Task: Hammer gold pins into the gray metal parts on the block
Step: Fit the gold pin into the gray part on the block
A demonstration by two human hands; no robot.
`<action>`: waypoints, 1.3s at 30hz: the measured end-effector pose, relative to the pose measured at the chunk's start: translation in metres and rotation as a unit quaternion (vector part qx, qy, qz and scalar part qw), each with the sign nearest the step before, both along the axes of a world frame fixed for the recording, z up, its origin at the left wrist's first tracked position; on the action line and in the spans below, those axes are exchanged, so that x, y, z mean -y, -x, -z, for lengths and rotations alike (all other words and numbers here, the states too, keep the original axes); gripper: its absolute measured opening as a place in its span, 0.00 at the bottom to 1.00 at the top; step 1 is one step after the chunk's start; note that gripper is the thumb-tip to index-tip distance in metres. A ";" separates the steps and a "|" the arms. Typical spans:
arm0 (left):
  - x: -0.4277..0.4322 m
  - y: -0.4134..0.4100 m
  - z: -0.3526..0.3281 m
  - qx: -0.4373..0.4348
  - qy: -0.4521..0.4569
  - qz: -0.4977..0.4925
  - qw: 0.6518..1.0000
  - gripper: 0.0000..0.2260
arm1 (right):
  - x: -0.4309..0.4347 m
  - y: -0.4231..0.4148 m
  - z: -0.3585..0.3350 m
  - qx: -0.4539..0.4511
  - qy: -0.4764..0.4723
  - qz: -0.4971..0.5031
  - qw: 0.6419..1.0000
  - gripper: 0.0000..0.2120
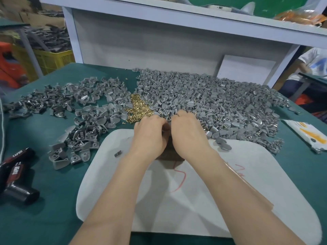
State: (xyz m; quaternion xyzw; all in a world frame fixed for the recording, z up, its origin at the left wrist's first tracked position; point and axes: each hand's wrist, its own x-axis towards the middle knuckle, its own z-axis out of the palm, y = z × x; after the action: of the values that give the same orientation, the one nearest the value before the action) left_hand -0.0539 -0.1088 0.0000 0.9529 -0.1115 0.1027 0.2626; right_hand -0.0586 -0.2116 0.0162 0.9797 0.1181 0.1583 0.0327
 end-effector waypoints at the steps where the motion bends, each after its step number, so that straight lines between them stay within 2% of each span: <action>1: 0.000 0.000 0.000 0.000 0.001 0.000 1.000 0.09 | 0.000 0.001 0.002 0.007 -0.005 0.002 1.000 0.14; 7: 0.000 -0.001 0.001 0.004 0.022 -0.002 1.000 0.07 | 0.008 -0.004 0.016 0.016 -0.072 -0.015 0.997 0.13; 9: 0.000 -0.001 0.003 0.007 0.038 -0.004 0.999 0.06 | 0.014 -0.005 0.020 0.003 -0.174 -0.005 0.985 0.07; 11: -0.001 -0.001 0.003 0.010 0.044 -0.007 0.999 0.04 | 0.019 -0.006 0.023 -0.009 -0.298 -0.004 0.955 0.04; 13: 0.000 -0.001 0.003 0.012 0.044 -0.008 0.999 0.04 | 0.022 -0.007 0.025 -0.012 -0.347 -0.010 0.938 0.03; 24: 0.000 -0.002 0.005 0.015 0.044 -0.011 0.999 0.04 | 0.028 -0.010 0.031 -0.020 -0.378 -0.033 0.925 0.04; 39: 0.000 -0.001 0.005 0.016 0.052 -0.005 0.999 0.04 | 0.029 -0.010 0.032 -0.029 -0.414 -0.034 0.909 0.11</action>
State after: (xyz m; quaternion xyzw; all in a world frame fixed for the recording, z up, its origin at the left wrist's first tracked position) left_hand -0.0528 -0.1089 -0.0050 0.9369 -0.1051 0.1249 0.3092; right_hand -0.0482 -0.2406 -0.0158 0.9050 0.0764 0.1657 -0.3844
